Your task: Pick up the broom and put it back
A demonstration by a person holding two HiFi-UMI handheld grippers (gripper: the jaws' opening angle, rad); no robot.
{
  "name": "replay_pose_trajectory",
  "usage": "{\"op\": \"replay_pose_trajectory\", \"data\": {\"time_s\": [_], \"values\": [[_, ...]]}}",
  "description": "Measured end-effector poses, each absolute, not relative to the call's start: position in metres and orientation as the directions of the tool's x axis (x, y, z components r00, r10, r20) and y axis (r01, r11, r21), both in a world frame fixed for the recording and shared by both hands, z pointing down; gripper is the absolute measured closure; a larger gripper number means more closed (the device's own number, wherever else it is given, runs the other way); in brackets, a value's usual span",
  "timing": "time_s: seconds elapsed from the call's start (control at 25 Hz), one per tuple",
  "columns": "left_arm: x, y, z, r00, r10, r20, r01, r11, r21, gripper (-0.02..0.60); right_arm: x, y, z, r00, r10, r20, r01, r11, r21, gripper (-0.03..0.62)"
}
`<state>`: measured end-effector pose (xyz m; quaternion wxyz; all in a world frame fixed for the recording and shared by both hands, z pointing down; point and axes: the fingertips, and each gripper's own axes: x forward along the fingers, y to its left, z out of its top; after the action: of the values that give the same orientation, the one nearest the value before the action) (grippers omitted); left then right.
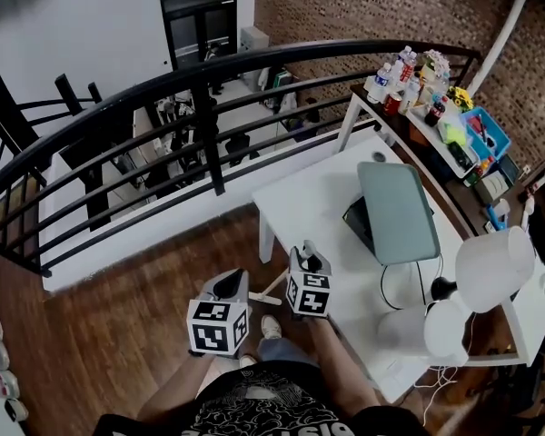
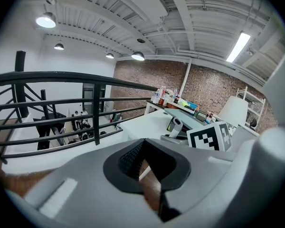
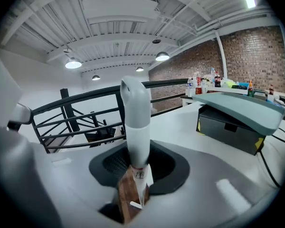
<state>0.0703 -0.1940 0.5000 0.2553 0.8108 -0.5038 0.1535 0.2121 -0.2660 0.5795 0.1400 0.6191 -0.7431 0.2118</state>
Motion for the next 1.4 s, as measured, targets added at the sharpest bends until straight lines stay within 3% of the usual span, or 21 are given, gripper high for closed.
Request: {"op": "replay_pose_trajectory", "data": {"time_s": [0.88, 1.4], "values": [[0.016, -0.162, 0.493, 0.389, -0.803, 0.451, -0.914, -0.276, 0.298, 0.577, 0.154, -0.234, 0.555, -0.282, -0.849, 0.447, -0.959, 0.268, -0.096, 0.510], [-0.003, -0.135, 0.481, 0.362, -0.842, 0.401, -0.915, -0.238, 0.325, 0.577, 0.115, -0.204, 0.480, -0.377, -0.867, 0.327, -0.925, 0.368, -0.092, 0.511]]}}
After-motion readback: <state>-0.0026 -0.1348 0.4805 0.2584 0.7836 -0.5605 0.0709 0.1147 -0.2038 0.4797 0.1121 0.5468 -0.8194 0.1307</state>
